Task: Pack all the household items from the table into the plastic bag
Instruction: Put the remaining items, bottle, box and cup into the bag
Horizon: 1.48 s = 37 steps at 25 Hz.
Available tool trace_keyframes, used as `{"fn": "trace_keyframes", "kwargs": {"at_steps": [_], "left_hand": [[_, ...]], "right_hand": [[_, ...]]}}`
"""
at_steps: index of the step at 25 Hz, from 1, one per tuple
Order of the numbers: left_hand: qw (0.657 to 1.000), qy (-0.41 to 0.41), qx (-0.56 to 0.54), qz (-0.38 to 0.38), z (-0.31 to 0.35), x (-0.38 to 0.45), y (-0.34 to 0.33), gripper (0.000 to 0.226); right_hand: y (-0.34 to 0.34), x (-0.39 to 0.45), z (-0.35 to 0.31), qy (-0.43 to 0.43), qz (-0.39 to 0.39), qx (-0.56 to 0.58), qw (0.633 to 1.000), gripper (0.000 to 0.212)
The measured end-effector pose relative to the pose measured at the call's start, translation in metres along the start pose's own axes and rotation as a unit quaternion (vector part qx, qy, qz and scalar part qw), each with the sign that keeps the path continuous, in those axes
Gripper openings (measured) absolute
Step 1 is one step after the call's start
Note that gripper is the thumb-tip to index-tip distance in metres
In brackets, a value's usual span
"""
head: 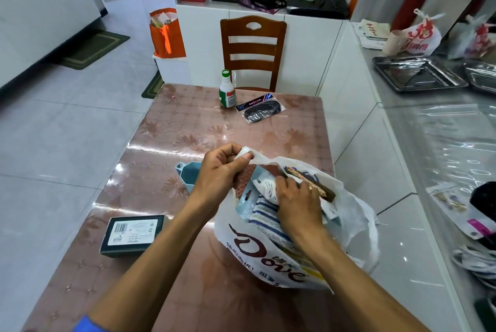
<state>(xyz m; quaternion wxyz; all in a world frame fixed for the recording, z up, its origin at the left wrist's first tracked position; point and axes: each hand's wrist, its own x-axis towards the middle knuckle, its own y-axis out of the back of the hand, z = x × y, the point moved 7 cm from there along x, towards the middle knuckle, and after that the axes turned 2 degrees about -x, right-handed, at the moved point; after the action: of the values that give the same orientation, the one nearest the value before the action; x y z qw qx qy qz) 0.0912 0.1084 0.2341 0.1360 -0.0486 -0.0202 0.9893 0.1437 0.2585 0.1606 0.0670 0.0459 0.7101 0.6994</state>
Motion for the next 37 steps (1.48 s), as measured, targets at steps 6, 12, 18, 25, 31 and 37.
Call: {"fn": "trace_keyframes", "kwargs": {"at_steps": [6, 12, 18, 25, 31, 37], "left_hand": [[1.000, -0.001, -0.018, 0.012, -0.007, 0.004, 0.009, 0.016], [0.999, 0.036, -0.010, 0.029, -0.013, 0.015, 0.007, 0.018], [0.997, 0.048, 0.068, 0.002, -0.004, 0.021, -0.009, 0.025], [0.972, 0.009, 0.225, 0.067, 0.003, 0.045, 0.025, 0.040], [0.920, 0.065, 0.384, 0.046, -0.041, 0.153, 0.073, 0.040], [0.808, 0.153, 0.563, -0.082, -0.148, 0.282, 0.109, 0.061]], "right_hand": [[-0.010, -0.006, 0.018, -0.008, -0.168, 0.237, 0.957, 0.075], [0.061, -0.029, 0.089, -0.083, 0.036, -0.015, 0.996, 0.063], [0.051, -0.030, 0.139, -0.157, -0.072, 0.189, 0.967, 0.024], [0.120, 0.036, 0.099, -0.058, -0.018, 0.069, 0.996, 0.032], [0.082, 0.174, 0.022, 0.053, -0.063, 0.129, 0.988, 0.040], [-0.013, 0.284, 0.002, 0.098, -0.122, 0.096, 0.983, 0.046]]}}
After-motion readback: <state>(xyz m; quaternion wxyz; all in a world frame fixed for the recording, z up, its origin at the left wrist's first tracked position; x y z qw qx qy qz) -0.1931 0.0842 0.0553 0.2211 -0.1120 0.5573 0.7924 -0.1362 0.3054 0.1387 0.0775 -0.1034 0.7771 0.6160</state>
